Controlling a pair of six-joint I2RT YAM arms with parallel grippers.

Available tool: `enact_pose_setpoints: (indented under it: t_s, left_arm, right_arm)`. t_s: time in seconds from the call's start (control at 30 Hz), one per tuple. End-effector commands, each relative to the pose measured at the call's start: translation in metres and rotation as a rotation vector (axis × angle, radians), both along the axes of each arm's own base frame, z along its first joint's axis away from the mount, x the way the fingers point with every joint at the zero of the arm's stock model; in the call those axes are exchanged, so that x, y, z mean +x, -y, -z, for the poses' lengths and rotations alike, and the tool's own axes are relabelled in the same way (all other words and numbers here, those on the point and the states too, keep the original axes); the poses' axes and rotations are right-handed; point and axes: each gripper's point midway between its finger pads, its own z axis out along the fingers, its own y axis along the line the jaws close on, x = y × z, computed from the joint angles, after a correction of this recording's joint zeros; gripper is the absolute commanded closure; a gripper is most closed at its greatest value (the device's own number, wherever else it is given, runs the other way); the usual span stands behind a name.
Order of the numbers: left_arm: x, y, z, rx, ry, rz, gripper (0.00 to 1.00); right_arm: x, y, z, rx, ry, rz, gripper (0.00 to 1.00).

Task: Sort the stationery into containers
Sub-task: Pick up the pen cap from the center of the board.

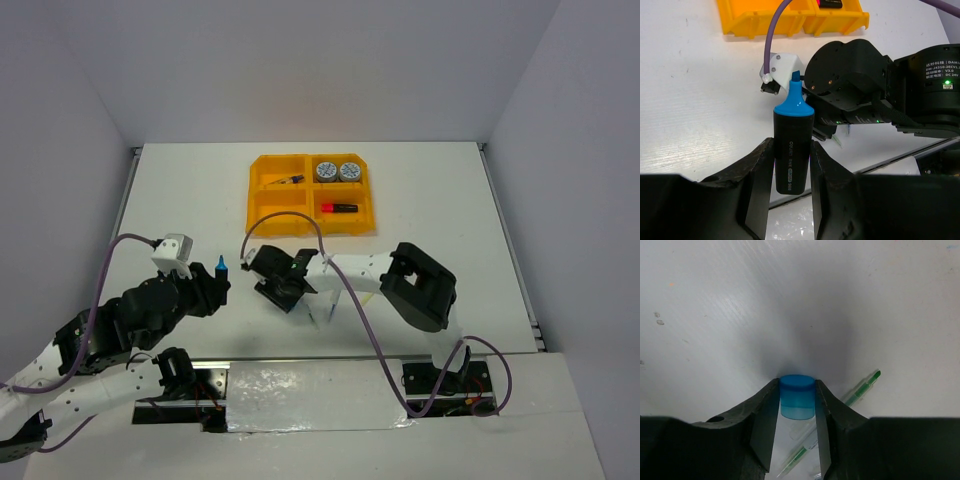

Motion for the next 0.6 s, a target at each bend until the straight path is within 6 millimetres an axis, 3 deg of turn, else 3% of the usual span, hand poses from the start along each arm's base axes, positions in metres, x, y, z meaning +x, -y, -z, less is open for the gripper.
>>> enact_pose_setpoints:
  t_s: [0.0,0.13,0.33,0.4,0.47,0.5,0.53,0.57]
  left_arm:
    - [0.002,0.005,-0.007,-0.012,0.031,0.021,1.00]
    - [0.002,0.006,-0.006,-0.008,0.029,0.025,1.00]
    - [0.002,0.008,-0.006,-0.009,0.029,0.033,1.00]
    - [0.002,0.014,-0.010,-0.027,0.038,0.058,1.00]
    - [-0.002,0.028,-0.008,-0.039,0.039,0.124,1.00]
    - [-0.001,0.039,-0.016,-0.069,0.070,0.164,1.00]
    - [-0.009,0.054,-0.011,-0.091,0.056,0.248,1.00]
    - [-0.012,0.066,-0.013,-0.114,0.067,0.307,1.00]
  right_arm:
    - [-0.001,-0.018,-0.012,0.036,0.016,-0.020,0.61]
    - [0.003,-0.029,-0.027,0.105,0.036,-0.004,0.65]
    - [0.004,-0.045,-0.090,0.327,0.087,-0.002,0.66]
    - [0.007,-0.043,-0.128,0.435,0.133,0.017,0.66]
    - [0.012,-0.032,-0.148,0.503,0.155,0.070,0.66]
    - [0.014,-0.026,-0.186,0.607,0.194,0.104,0.66]
    - [0.018,-0.014,-0.193,0.635,0.207,0.139,0.66]
    - [0.017,-0.004,-0.235,0.751,0.259,0.154,0.66]
